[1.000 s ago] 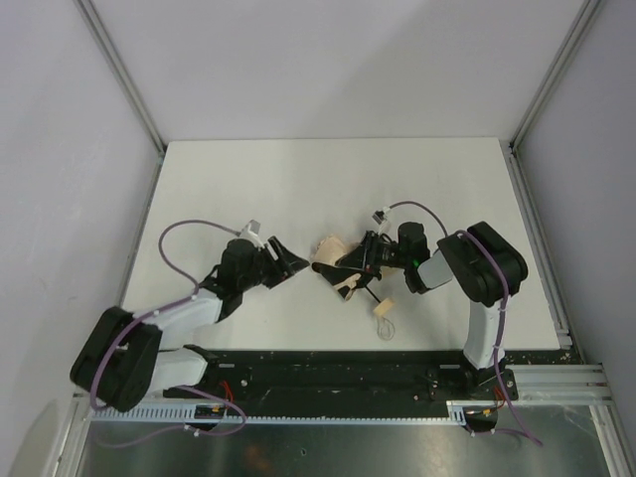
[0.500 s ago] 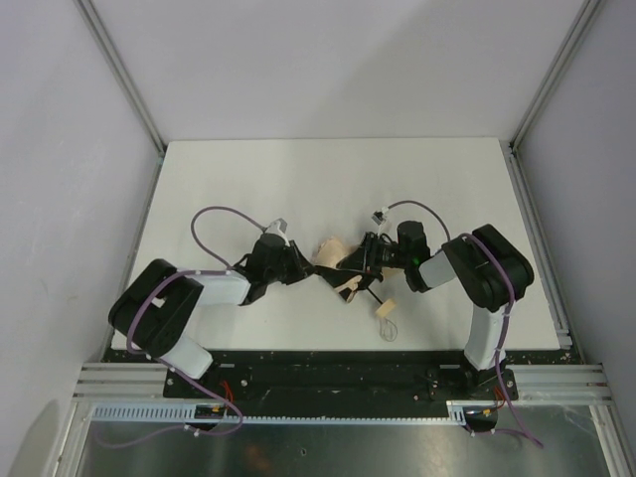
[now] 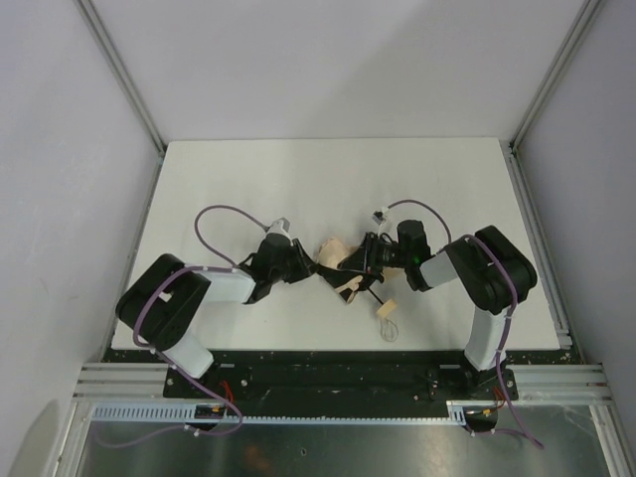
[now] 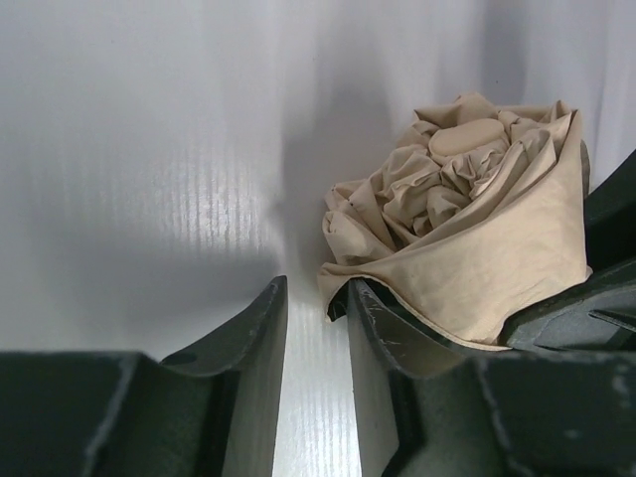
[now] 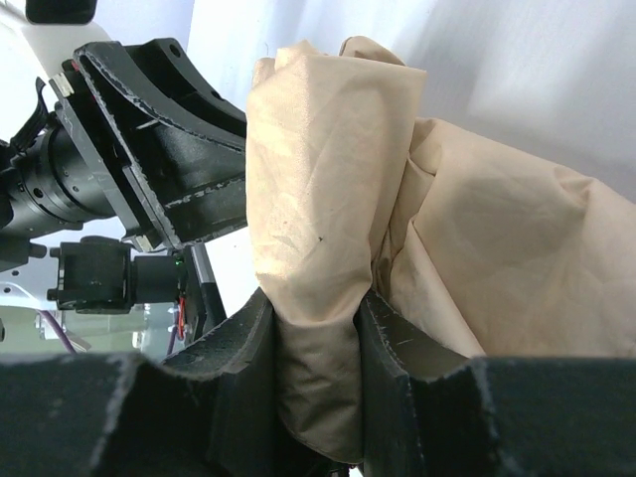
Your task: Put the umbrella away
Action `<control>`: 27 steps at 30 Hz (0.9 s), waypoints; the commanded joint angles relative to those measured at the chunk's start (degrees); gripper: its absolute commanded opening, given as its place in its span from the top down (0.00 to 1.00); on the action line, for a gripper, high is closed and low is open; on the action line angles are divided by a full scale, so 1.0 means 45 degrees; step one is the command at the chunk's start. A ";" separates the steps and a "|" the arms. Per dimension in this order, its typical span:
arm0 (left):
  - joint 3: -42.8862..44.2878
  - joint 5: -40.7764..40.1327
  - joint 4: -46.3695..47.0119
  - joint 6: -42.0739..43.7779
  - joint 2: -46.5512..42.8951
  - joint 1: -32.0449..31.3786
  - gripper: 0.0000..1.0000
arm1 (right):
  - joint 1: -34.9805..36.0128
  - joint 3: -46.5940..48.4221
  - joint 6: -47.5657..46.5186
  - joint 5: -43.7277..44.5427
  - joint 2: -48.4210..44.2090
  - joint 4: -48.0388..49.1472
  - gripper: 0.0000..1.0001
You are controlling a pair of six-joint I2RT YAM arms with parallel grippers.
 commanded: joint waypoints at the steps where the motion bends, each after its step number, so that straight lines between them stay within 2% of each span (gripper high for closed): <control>1: 0.0361 -0.0060 0.0591 0.0022 0.0466 -0.0222 0.68 | 0.0001 0.0211 -0.0374 0.0144 -0.0471 -0.0502 1.00; 4: 0.0483 -0.0049 0.0825 0.0145 0.0571 -0.0306 0.80 | 0.0017 0.0211 -0.0424 0.0180 -0.0505 -0.0545 1.00; 6: 0.0513 -0.0104 0.0929 0.0389 0.0419 -0.0453 0.92 | 0.0021 0.0211 -0.0468 0.0238 -0.0522 -0.0598 1.00; 8: 0.0232 -0.0557 0.0954 0.0485 -0.0088 -0.0768 0.98 | 0.0012 0.0211 -0.0552 0.0370 -0.0605 -0.0748 1.00; 16: -0.2480 -0.2182 0.0946 -0.0614 -0.3381 -0.2697 1.00 | 0.0382 0.0720 -0.2141 0.1940 -0.1130 -0.2989 1.00; 19: -0.3226 -0.2221 0.0867 -0.1290 -0.4192 -0.3213 1.00 | 0.0502 0.0949 -0.2517 0.2345 -0.1212 -0.3453 1.00; 27: -0.3289 -0.0678 0.0272 -0.1690 -0.3691 -0.3798 0.99 | 0.0711 0.1363 -0.3018 0.2566 -0.1100 -0.3939 1.00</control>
